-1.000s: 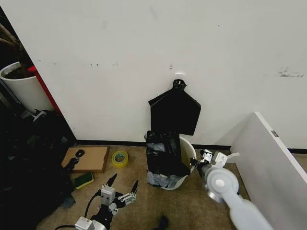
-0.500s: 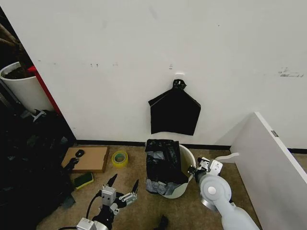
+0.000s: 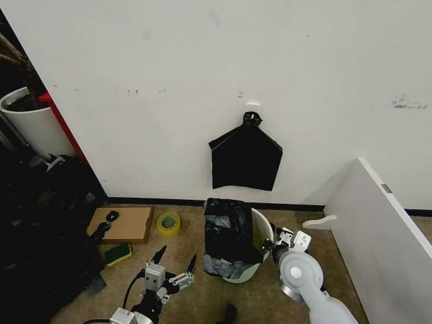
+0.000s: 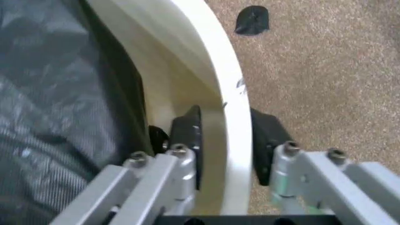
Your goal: Place the garbage bag over the trash bin.
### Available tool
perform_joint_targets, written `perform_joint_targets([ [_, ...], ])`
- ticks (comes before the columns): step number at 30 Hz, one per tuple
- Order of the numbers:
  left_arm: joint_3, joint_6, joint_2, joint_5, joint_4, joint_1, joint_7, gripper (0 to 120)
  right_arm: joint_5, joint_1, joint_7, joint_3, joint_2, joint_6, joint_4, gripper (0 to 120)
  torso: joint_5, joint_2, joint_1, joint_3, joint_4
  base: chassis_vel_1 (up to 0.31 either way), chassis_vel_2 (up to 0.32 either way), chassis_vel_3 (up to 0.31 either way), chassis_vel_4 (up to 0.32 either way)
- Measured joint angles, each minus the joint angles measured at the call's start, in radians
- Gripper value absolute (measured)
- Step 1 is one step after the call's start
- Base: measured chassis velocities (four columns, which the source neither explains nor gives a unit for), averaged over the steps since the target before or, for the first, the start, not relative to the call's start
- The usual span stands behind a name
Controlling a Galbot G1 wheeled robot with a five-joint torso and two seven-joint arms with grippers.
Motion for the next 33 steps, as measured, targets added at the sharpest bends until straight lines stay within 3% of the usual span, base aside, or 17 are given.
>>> perform_joint_targets([
  [4, 0.0, 0.0, 0.001, 0.003, -0.005, 0.001, 0.0, 100, -0.017, -0.013, -0.018, -0.001, -0.004, 0.001, 0.011, 39, 0.0, 0.0, 0.0, 0.0, -0.0001, 0.0, 0.0, 0.0, 0.0],
  [9, -0.002, 0.002, 0.003, 0.006, -0.012, 0.003, -0.001, 100, -0.033, -0.022, -0.029, -0.002, -0.004, 0.004, 0.024, 48, 0.0, 0.0, 0.0, 0.0, 0.0, 0.0, 0.0, 0.0, 0.0],
  [10, -0.003, 0.004, 0.007, 0.009, -0.017, 0.003, -0.002, 100, -0.043, -0.028, -0.034, -0.002, -0.006, 0.006, 0.037, 60, 0.0, 0.0, 0.0, 0.0, 0.0, 0.0, 0.0, 0.0, 0.0],
  [11, -0.004, 0.005, 0.009, 0.011, -0.018, 0.002, -0.002, 100, -0.048, -0.031, -0.036, -0.002, -0.007, 0.008, 0.042, 65, 0.0, 0.0, 0.0, 0.0, 0.0, 0.0, 0.0, 0.0, 0.0],
  [14, -0.005, 0.007, 0.013, 0.017, -0.021, 0.002, -0.002, 100, -0.06, -0.036, -0.042, -0.002, -0.009, 0.011, 0.049, 70, -0.0001, 0.0, 0.0, 0.0, -0.0001, 0.0, 0.0, 0.0, 0.0],
  [20, 0.014, 0.049, 0.051, 0.087, -0.023, -0.025, -0.017, 100, -0.238, -0.098, -0.085, 0.005, -0.011, 0.086, 0.101, 97, 0.0, 0.0, 0.0, 0.0, 0.0, 0.0, 0.0, 0.0, 0.0],
  [26, 0.074, 0.116, 0.093, 0.039, 0.043, -0.162, -0.019, 100, -0.422, -0.181, -0.193, 0.022, -0.025, 0.142, 0.191, 100, -0.0002, 0.0, 0.0, 0.0, -0.0002, 0.0, 0.0, 0.0, 0.0],
  [33, 0.083, 0.144, 0.088, 0.026, 0.103, -0.254, -0.029, 100, -0.55, -0.237, -0.309, 0.01, -0.03, 0.23, 0.214, 100, 0.0, 0.0, 0.0, 0.0, 0.0005, 0.0, 0.0, 0.0, 0.0],
])
